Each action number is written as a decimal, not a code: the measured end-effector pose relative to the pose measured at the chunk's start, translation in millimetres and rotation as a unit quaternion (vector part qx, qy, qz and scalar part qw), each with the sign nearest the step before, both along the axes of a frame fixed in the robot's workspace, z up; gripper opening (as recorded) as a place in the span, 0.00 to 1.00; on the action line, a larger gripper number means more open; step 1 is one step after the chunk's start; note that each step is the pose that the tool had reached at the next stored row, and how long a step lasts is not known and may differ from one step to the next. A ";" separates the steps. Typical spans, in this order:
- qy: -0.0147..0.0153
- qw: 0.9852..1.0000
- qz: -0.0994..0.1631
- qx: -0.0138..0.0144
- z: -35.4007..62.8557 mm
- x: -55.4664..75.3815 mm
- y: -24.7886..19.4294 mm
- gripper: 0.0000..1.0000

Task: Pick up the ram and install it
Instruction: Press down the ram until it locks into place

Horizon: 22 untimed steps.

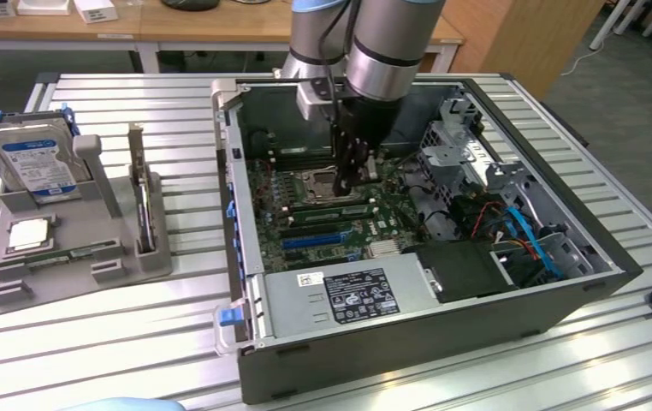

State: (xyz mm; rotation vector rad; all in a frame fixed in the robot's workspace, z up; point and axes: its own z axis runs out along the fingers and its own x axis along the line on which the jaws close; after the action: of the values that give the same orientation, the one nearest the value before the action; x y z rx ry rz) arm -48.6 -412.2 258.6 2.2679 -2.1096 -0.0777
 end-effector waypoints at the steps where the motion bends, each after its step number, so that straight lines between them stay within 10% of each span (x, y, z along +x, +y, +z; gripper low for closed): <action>1: 0.001 1.000 0.000 0.000 0.9 0.8 0.0 0.10; 22: 0.010 1.000 0.000 0.005 28.0 5.1 0.0 0.10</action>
State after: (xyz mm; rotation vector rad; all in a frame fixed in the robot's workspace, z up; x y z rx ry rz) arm -43.6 -412.1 286.7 2.2624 -2.1038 -0.1111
